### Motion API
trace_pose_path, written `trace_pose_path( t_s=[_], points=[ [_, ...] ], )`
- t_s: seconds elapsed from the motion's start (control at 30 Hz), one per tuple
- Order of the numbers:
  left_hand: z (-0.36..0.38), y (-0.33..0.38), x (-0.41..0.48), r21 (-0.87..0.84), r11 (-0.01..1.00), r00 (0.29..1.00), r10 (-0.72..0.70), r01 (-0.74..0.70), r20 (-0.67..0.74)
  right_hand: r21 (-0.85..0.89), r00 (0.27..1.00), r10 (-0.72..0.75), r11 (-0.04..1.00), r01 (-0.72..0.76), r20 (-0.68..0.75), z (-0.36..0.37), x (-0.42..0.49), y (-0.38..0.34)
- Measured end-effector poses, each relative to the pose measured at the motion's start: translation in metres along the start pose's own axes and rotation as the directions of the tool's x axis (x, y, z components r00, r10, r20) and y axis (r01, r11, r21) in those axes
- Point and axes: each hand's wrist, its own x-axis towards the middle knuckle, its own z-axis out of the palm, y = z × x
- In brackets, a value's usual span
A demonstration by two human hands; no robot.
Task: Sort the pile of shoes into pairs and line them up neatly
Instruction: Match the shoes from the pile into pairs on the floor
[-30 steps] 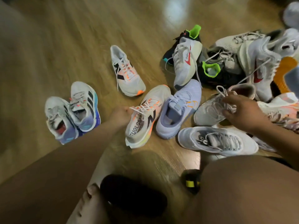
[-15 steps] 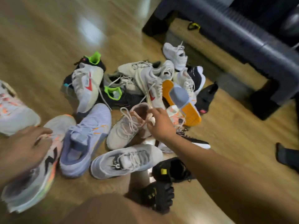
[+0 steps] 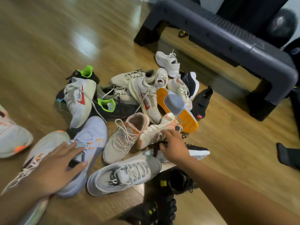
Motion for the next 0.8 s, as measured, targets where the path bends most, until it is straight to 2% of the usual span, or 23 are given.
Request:
trace_pose_path(
  t_s=[0.1,0.2,0.27,0.4,0.47,0.53,0.57,0.67,0.8],
  points=[
    [0.005,-0.010,0.000,-0.075,0.996,0.998,0.057,-0.054,0.040,0.000,0.999,-0.046,0.999,0.046,-0.002,0.008,-0.005,-0.002],
    [0.002,-0.018,-0.005,-0.171,0.984,0.999,0.051,-0.052,-0.010,-0.030,0.986,-0.134,0.991,0.132,-0.097,0.014,-0.006,-0.013],
    [0.000,-0.025,-0.009,-0.170,0.983,0.997,0.054,-0.064,-0.063,-0.057,0.969,-0.207,0.978,0.201,-0.138,0.020,-0.005,-0.020],
    [-0.002,-0.033,-0.030,-0.127,0.992,0.997,-0.010,0.000,-0.075,-0.137,0.922,-0.324,0.944,0.300,-0.213,0.035,-0.019,-0.035],
    [-0.001,-0.039,-0.042,-0.054,0.998,0.999,-0.046,0.044,-0.030,-0.116,0.927,-0.373,0.923,0.366,-0.046,0.053,-0.034,-0.036],
    [0.000,-0.045,-0.049,0.019,0.998,0.998,-0.060,0.060,0.026,-0.037,0.900,-0.382,0.917,0.398,0.211,0.069,-0.046,-0.033],
    [0.000,-0.047,-0.051,0.048,0.997,0.997,-0.056,0.053,0.051,-0.006,0.888,-0.372,0.922,0.387,0.270,0.073,-0.049,-0.032],
    [0.002,-0.048,-0.049,0.133,0.991,0.996,-0.043,0.032,0.081,0.049,0.902,-0.329,0.943,0.329,0.281,0.069,-0.042,-0.033],
    [0.009,-0.049,-0.040,0.271,0.962,0.997,-0.034,0.015,0.065,0.053,0.880,-0.352,0.934,0.354,0.319,0.059,-0.028,-0.041]
  ],
)
